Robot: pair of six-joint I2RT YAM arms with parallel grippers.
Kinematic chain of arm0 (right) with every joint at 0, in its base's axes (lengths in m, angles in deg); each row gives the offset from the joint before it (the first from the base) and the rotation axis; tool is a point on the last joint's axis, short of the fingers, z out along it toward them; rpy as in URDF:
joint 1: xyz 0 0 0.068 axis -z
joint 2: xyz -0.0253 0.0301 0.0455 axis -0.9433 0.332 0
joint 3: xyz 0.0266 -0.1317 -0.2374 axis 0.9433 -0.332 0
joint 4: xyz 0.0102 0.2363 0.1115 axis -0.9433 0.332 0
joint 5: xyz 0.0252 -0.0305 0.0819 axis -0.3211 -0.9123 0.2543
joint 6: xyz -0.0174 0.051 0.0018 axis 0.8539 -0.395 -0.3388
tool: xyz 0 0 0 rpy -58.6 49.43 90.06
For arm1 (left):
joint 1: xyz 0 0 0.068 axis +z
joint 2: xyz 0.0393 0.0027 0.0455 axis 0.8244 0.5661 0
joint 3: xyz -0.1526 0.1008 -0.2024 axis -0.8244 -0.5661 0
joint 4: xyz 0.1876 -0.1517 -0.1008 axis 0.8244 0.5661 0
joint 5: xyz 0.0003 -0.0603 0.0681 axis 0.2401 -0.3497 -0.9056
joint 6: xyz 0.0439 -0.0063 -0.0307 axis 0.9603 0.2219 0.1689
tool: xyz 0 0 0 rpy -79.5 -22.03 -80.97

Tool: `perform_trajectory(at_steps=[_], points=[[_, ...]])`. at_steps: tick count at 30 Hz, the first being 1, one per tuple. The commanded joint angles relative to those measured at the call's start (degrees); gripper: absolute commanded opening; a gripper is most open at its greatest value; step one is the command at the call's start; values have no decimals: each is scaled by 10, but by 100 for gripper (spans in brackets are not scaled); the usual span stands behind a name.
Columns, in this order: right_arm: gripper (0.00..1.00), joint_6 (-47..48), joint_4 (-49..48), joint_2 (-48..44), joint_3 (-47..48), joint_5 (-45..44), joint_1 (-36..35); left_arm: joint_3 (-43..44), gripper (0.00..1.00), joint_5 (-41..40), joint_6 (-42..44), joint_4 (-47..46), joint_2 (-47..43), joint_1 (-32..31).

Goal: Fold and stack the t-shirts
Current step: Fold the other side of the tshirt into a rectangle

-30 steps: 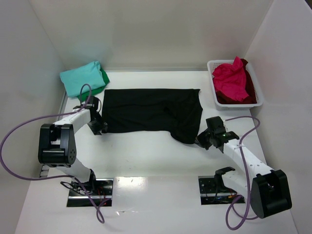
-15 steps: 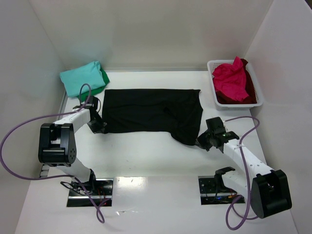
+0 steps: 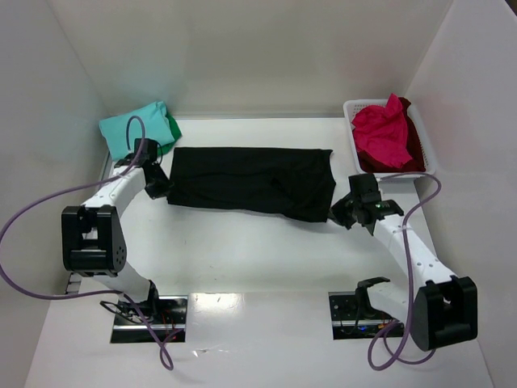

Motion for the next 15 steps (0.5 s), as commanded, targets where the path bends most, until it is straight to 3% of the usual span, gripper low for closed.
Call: perform_trajectory(at_steps=[1,15], points=[[0,30,-11,32,51,-13,27,35,0,-12,21,4,-11,3],[0,72,-88,160,152,6,97,135,0,-6,42,-1,102,8]])
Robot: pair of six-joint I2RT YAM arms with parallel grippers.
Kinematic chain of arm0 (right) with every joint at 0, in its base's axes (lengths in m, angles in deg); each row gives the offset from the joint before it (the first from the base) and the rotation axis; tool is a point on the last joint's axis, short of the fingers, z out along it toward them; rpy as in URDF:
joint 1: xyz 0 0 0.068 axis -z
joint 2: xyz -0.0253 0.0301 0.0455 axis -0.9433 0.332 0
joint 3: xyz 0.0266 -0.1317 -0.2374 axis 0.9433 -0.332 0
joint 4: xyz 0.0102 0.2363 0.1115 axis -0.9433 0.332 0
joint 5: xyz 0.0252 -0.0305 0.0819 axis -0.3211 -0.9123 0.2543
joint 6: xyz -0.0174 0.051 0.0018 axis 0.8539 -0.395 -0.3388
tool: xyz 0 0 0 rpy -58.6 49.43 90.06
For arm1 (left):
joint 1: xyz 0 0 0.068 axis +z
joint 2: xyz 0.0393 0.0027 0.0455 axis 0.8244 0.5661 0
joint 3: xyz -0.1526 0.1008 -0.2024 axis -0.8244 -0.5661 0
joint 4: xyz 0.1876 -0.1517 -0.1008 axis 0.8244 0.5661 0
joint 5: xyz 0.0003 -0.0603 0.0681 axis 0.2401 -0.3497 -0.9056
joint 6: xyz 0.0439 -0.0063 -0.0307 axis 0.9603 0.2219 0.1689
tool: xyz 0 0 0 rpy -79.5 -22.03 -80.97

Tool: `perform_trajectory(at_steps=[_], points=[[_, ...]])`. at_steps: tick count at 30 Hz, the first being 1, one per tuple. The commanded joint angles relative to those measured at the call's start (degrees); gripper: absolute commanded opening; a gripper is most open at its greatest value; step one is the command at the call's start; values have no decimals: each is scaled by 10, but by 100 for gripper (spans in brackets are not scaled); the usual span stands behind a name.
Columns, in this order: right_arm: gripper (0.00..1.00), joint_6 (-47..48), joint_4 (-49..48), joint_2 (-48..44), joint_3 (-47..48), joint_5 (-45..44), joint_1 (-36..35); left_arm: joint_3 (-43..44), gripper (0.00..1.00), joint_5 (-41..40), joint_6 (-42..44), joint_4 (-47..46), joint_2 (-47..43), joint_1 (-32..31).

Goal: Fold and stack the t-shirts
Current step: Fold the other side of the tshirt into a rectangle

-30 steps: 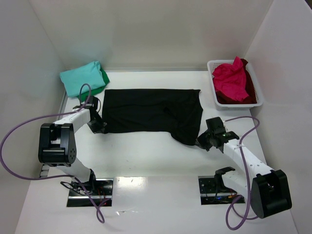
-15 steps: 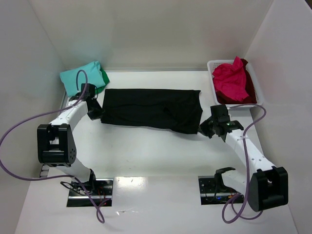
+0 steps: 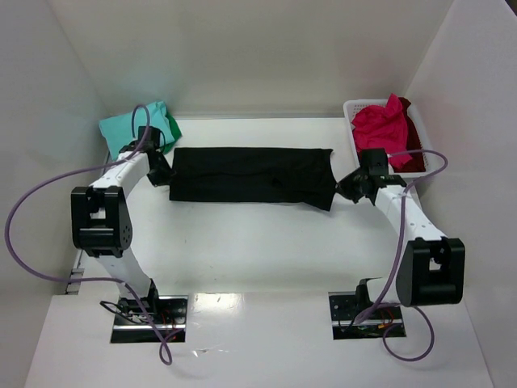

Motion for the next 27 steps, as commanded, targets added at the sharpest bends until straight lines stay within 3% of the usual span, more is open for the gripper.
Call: perform_trajectory(at_steps=[1,27], points=[[0,14,-54,26,43,6,7,39,0,-5,15,-7,19,7],[0,76,-119,260,242,73,7,160,0,27,9,-19,151,17]])
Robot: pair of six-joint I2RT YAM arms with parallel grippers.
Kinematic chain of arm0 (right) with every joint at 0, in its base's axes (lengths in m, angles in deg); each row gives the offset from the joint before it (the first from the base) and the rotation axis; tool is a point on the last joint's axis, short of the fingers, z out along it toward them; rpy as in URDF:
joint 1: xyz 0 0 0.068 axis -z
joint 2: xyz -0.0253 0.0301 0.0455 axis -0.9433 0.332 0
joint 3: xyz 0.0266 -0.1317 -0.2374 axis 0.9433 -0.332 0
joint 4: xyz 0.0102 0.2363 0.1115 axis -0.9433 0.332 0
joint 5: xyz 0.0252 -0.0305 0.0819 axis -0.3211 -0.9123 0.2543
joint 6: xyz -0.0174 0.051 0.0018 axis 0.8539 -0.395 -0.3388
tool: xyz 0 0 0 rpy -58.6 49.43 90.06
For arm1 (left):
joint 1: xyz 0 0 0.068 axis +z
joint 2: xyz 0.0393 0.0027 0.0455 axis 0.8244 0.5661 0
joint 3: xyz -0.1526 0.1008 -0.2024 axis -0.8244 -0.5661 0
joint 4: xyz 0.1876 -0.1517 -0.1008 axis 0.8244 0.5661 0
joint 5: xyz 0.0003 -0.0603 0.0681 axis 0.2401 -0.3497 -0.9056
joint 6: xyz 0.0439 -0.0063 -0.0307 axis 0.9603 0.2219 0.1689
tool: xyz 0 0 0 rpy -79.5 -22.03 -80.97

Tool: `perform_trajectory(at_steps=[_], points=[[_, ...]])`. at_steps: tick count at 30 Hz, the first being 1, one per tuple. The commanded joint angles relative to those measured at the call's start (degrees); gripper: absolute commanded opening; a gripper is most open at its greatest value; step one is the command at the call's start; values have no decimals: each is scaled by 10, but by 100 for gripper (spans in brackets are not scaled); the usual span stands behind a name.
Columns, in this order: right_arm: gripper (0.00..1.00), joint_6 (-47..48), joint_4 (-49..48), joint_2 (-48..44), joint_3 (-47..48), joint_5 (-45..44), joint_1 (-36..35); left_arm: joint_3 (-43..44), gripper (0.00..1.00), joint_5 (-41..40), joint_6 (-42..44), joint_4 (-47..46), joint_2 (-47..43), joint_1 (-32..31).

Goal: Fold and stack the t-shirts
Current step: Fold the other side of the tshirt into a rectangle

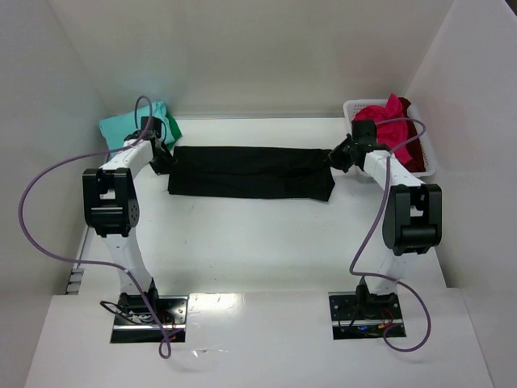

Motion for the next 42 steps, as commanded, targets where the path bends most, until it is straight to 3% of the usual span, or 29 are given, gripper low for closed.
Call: perform_trajectory(at_steps=[1,42], points=[[0,15,-32,26,41,3,6,36,0,8,8,-9,17,4],[2,64,-57,255,263,42,6,61,1,41,8,-61,77,4]])
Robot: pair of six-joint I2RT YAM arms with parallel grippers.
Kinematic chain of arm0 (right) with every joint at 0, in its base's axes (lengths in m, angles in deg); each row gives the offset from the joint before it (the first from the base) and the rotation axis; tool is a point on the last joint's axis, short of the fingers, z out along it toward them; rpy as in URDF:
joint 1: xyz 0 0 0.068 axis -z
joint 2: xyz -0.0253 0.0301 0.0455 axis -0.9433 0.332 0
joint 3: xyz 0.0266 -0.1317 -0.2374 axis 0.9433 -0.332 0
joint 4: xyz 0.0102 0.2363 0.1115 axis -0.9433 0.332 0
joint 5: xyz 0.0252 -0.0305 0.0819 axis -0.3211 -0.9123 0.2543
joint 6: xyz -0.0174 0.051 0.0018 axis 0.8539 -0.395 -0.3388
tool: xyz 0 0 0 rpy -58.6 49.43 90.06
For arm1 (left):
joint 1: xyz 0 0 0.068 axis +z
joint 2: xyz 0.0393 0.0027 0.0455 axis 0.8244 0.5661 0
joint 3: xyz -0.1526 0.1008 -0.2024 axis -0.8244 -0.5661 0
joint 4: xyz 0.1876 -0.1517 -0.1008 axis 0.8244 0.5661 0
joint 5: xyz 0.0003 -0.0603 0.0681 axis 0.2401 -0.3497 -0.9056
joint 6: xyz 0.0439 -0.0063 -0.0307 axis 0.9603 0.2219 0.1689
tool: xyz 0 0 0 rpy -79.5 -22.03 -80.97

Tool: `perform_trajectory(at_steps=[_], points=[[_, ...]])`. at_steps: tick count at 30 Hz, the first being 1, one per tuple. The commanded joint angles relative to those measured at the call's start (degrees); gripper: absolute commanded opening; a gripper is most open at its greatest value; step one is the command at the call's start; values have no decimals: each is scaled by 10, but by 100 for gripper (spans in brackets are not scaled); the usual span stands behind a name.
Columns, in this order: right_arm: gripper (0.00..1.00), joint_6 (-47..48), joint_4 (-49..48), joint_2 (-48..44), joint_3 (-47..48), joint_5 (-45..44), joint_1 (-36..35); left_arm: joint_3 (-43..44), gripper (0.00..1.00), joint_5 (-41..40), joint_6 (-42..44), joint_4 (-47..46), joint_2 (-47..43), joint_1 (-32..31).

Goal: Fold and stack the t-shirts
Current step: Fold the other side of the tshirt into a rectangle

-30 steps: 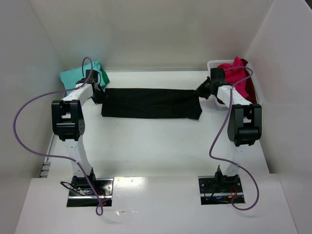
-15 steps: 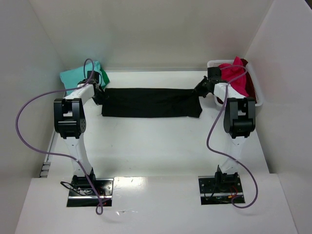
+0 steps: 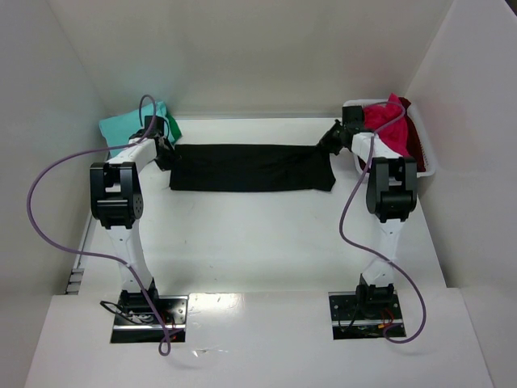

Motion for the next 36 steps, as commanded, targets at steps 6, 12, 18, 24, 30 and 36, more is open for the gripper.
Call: perform_trajectory(at_steps=[6,12,18,24,30,36], points=[[8,11,-26,32,40,5,6,11,7,12,5,-27,6,4],[51,36,-26,27,53,21,6,17,21,12,5,-33,-9,4],[68,61,-56,-7,86,51,11,10,56,38,17,-69,-81,4],[69,137,-7,-24,115,84,-1,24,87,46,44,-75,-138,4],[67,202,14,-57,52,18,-51,3,93,159,92,-88,-169,-4],[59,251,45,-66,17,-42,-98,-18,100,186,156,-66,-164,-43]])
